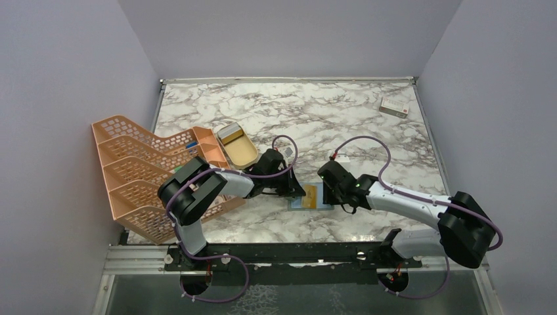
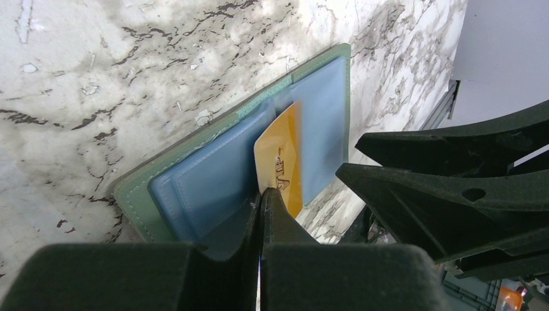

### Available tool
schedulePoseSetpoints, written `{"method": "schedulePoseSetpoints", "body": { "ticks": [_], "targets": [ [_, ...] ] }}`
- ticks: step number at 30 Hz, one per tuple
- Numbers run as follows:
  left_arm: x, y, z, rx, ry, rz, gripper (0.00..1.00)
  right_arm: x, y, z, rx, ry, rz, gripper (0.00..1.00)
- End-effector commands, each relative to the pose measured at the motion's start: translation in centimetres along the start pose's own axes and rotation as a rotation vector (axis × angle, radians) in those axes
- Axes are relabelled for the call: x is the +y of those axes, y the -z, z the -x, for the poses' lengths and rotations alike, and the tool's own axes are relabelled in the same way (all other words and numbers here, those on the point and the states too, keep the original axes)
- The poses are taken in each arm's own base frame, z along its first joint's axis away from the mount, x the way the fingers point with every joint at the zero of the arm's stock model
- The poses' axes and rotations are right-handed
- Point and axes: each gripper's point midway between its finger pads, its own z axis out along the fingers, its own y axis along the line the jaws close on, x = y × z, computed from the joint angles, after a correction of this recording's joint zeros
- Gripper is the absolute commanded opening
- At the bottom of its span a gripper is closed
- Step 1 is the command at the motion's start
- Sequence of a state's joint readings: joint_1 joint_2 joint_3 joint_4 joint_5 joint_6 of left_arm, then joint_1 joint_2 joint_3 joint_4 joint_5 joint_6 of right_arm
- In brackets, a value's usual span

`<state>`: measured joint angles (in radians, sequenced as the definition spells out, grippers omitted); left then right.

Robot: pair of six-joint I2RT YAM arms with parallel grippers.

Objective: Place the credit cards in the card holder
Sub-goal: Insert the credit card into the card holder.

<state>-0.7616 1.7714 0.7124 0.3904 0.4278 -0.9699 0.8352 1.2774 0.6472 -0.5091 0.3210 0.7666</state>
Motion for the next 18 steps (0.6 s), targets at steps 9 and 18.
{"method": "schedulePoseSetpoints", "body": {
  "ticks": [9, 18],
  "targets": [
    [1.3, -0.4, 1.0, -0.069, -0.039, 0.09, 0.0, -0.7, -1.4, -1.5, 0.041, -0.026, -0.01, 0.33],
    [1.3, -0.3, 1.3, -0.1, -0.042, 0.105, 0.0, 0.1, -1.7, -2.9, 0.088, -0.058, 0.04, 0.31]
  ]
}}
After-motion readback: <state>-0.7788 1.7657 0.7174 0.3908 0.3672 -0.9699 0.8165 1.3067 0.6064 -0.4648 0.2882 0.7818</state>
